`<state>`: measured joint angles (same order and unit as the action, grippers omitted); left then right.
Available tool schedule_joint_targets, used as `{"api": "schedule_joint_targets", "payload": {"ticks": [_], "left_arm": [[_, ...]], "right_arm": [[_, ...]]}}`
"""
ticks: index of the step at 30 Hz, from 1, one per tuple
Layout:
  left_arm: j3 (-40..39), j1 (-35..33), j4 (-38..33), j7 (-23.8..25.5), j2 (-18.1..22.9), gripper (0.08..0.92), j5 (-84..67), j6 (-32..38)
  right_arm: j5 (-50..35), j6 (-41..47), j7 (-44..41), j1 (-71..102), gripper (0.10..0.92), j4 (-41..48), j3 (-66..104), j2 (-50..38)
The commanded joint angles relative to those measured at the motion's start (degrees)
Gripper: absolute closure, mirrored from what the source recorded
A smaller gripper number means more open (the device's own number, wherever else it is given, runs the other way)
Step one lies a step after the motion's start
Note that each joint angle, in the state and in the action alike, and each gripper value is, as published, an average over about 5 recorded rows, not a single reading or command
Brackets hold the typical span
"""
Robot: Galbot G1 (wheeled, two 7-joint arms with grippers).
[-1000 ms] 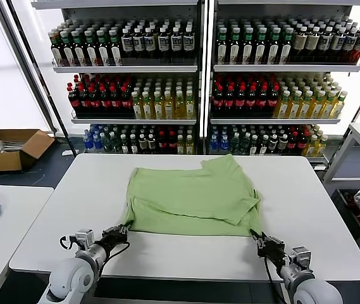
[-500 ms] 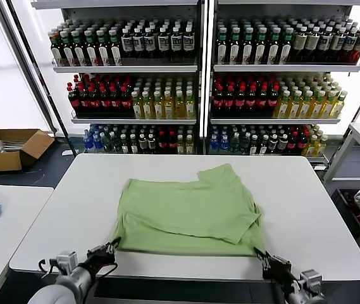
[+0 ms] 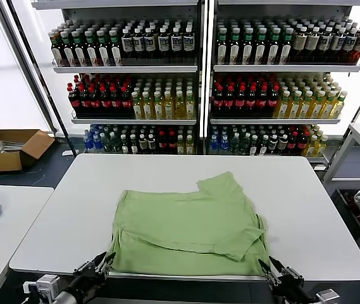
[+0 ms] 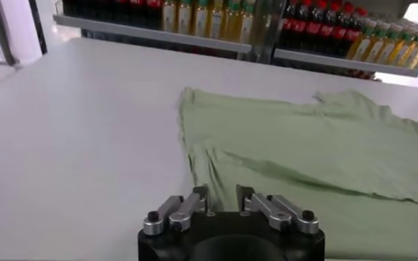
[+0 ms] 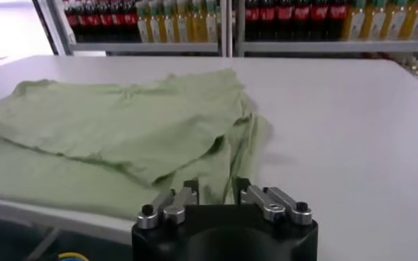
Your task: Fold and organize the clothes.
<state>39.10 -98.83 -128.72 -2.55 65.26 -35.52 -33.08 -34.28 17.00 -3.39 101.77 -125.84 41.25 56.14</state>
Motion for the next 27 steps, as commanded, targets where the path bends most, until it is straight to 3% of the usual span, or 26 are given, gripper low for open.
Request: {"api": "schedule_joint_targets", "payload": {"ticks": [1,8,14,27], "left_arm": [[5.27,5.76,2.24,2.01,-7.77,0.56,-4.18,0.03],[-4.03,22.51,15.87,7.05,-14.64,0.352,-5.56,0.63],[-13.09,36.83,26.42,8.77,-15.79,0.202,-6.02,1.93],[-26.73,54.71,45.04,10.27,-13.19,0.177,-5.54,3.42]], "right_arm": [[-6.73,-1.8,-1.69,-10.99,0.407,3.72,1.71,-5.04],[-7.03,1.17,-5.55,-39.72,0.228,22.64,-12.76,-6.74],[-4.68,1.77,-8.35,-56.06,0.203,37.37,-24.78,-4.1],[-0.38,2.07,-10.85,-69.31,0.203,56.12,-35.34,2.57]]}}
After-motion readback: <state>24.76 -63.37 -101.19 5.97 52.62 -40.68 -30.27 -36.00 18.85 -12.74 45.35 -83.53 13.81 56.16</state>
